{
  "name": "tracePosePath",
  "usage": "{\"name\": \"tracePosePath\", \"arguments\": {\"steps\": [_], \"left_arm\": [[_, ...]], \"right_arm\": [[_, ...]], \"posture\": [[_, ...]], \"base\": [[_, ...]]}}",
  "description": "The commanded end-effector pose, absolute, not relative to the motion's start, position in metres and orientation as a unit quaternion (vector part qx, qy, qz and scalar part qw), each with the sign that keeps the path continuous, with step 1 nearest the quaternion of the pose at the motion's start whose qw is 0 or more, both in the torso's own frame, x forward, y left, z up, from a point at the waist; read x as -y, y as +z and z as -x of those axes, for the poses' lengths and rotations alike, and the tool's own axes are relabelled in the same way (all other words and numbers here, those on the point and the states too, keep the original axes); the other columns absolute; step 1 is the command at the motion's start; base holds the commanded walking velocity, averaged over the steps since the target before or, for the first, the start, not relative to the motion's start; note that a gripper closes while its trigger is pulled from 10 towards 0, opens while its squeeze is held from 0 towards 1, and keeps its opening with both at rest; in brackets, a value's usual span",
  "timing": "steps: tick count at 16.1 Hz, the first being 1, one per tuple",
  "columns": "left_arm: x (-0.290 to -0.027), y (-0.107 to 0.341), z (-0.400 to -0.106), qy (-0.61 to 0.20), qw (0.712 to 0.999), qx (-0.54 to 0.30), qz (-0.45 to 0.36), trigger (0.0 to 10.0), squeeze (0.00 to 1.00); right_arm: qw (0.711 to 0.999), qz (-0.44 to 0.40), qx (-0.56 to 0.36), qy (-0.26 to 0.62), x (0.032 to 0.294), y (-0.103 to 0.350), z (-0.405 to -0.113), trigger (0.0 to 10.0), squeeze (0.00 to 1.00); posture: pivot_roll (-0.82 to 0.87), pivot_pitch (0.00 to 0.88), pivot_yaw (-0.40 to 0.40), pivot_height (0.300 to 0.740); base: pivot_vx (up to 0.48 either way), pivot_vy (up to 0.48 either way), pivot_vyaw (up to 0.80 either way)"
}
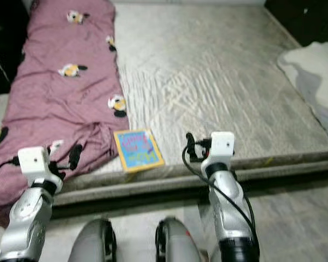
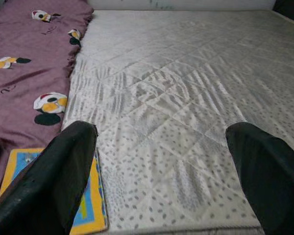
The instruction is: Clean up the room
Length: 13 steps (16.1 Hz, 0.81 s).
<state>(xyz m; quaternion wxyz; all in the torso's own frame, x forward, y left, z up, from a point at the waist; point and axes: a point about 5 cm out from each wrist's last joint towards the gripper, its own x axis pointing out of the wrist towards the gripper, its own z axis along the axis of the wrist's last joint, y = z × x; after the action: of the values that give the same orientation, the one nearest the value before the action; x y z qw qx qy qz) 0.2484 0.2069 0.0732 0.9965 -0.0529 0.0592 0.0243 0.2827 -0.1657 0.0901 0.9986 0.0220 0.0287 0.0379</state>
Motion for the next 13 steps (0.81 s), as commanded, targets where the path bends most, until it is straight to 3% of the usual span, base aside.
{"name": "tracePosePath", "arguments": {"steps": [1,7,13], "left_arm": [[-0.2094,0.0738,-0.2482,0.030,0.996,-0.059,0.057,10.0,0.00],[-0.2112,0.0759,-0.2482,0.030,0.996,-0.052,0.063,10.0,0.00],[-0.2104,0.0778,-0.2481,0.023,0.997,-0.045,0.067,10.0,0.00]], "right_arm": [[0.999,-0.018,-0.024,0.040,0.1683,0.0922,-0.2824,10.0,0.00],[0.999,-0.010,-0.024,0.047,0.1665,0.0928,-0.2845,10.0,0.00],[0.999,-0.008,-0.023,0.049,0.1662,0.0930,-0.2852,10.0,0.00]], "posture": [[0.01,0.156,-0.054,0.661],[0.02,0.162,-0.063,0.661],[0.01,0.165,-0.063,0.661]], "base": [[0.000,0.000,0.00],[0.000,0.000,0.00],[0.345,0.000,0.00]]}}
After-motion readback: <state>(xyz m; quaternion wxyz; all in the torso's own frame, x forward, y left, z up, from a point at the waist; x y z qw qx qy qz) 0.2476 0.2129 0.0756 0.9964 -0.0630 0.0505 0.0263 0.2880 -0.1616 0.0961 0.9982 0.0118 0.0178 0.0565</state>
